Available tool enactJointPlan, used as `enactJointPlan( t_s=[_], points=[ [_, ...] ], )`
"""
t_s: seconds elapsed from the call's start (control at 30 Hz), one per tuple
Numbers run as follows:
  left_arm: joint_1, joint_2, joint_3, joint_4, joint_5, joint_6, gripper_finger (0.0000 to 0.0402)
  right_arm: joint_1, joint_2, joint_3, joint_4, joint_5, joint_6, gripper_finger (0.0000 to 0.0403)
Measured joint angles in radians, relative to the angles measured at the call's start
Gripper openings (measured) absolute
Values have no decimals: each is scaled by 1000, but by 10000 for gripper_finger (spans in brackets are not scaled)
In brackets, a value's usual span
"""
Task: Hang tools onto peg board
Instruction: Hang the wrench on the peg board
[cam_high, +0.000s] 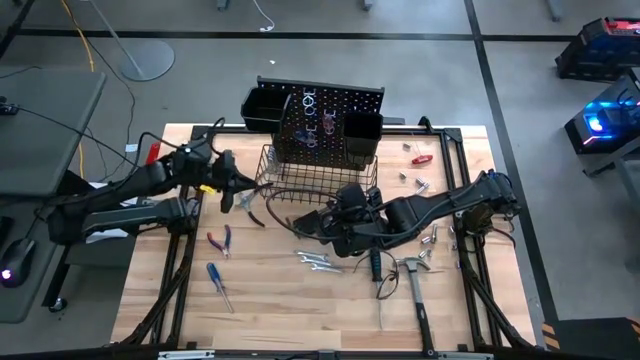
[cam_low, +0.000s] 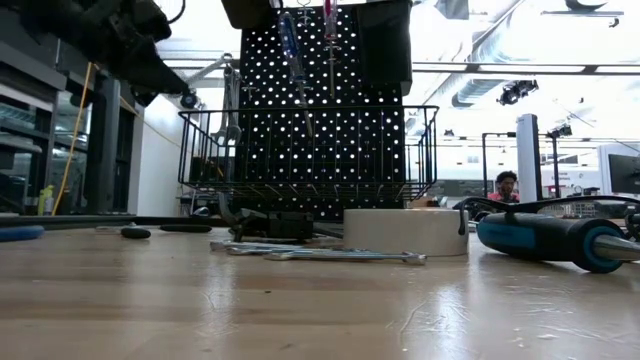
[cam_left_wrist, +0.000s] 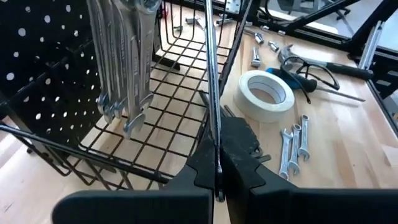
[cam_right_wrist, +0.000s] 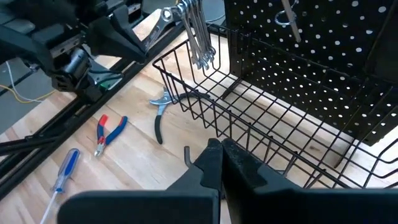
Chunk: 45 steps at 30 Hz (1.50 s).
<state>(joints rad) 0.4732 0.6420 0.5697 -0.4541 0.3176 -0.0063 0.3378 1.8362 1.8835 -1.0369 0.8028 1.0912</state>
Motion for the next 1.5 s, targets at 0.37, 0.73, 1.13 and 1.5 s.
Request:
enactJointPlan(
  t_s=[0.37, 0.73, 1.13, 1.5],
  points=[
    [11, 6, 0, 48, 55, 20, 1, -4, 0, 0, -8, -10, 8, 0],
    [56, -46, 0, -24, 4, 71, 1, -11, 0, 0, -14, -11, 7, 0],
    [70, 25, 0, -8, 46, 95, 1, -11, 0, 0, -14, -13, 8, 0],
    [73, 33, 0, -1, -11, 97, 1, -15, 0, 0, -19, -14, 8, 0]
  ],
)
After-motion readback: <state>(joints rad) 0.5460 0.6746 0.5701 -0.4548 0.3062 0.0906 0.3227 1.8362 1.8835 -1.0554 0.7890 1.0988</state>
